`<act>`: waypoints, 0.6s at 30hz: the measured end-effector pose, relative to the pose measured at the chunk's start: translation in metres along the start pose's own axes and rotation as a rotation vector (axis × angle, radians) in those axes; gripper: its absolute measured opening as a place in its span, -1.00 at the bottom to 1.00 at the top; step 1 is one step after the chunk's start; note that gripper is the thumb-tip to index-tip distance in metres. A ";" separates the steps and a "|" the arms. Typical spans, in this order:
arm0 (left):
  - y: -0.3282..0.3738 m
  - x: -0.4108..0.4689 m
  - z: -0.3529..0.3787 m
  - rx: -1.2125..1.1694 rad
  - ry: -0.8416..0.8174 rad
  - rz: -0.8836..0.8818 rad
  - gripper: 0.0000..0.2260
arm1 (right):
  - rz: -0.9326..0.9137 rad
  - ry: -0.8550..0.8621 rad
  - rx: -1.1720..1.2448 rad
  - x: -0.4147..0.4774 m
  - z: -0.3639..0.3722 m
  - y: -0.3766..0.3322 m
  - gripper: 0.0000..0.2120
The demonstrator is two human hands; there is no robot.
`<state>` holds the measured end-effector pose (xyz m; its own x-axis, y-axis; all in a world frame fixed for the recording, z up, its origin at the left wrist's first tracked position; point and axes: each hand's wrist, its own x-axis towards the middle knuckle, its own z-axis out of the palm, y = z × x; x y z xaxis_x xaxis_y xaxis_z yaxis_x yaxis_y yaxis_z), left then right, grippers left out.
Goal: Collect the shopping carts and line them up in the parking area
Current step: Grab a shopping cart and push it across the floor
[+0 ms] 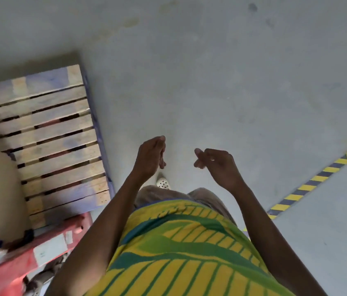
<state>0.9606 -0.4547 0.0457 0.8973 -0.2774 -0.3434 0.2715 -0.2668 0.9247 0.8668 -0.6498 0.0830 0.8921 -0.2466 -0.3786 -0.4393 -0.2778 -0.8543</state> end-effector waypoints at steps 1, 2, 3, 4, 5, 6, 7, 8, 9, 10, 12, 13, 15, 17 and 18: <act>0.018 0.020 0.003 -0.007 -0.028 0.016 -0.55 | 0.016 0.021 0.010 0.017 -0.009 -0.007 -0.56; 0.034 0.039 0.004 -0.011 -0.048 0.036 -0.52 | 0.033 0.041 0.013 0.034 -0.017 -0.012 -0.54; 0.050 0.058 0.006 -0.014 -0.063 0.050 -0.49 | 0.051 0.056 0.008 0.051 -0.023 -0.015 -0.53; 0.064 0.078 0.007 -0.011 -0.077 0.059 -0.46 | 0.070 0.059 0.000 0.069 -0.029 -0.018 -0.52; 0.075 0.102 0.009 -0.005 -0.085 0.063 -0.44 | 0.092 0.056 -0.002 0.093 -0.034 -0.018 -0.52; 0.084 0.122 0.010 -0.009 -0.092 0.064 -0.44 | 0.111 0.047 0.002 0.113 -0.037 -0.017 -0.52; 0.093 0.139 0.011 -0.020 -0.101 0.064 -0.45 | 0.121 0.034 0.006 0.132 -0.040 -0.016 -0.53; 0.101 0.164 0.013 -0.032 -0.106 0.063 -0.45 | 0.125 0.023 0.008 0.159 -0.045 -0.016 -0.53; 0.106 0.190 0.015 -0.045 -0.102 0.058 -0.46 | 0.130 0.016 0.002 0.187 -0.049 -0.017 -0.53; 0.111 0.218 0.017 -0.056 -0.089 0.045 -0.48 | 0.131 0.011 0.003 0.217 -0.054 -0.021 -0.53; 0.122 0.277 0.020 -0.057 -0.067 -0.005 -0.58 | 0.105 0.000 0.025 0.280 -0.069 -0.036 -0.55; 0.126 0.307 0.021 -0.037 -0.070 -0.030 -0.63 | 0.084 -0.015 0.050 0.313 -0.078 -0.046 -0.56; 0.133 0.362 0.023 0.015 -0.094 -0.094 -0.63 | 0.062 -0.059 0.088 0.380 -0.102 -0.071 -0.58; 0.146 0.412 0.022 0.047 -0.091 -0.146 -0.60 | 0.018 -0.067 0.102 0.447 -0.129 -0.103 -0.63; 0.155 0.437 0.021 0.047 -0.080 -0.159 -0.58 | -0.004 -0.054 0.101 0.480 -0.142 -0.119 -0.67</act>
<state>1.3871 -0.6366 0.0355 0.8133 -0.3000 -0.4985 0.3895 -0.3556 0.8496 1.3328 -0.8669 0.0538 0.8993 -0.1943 -0.3919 -0.4258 -0.1833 -0.8861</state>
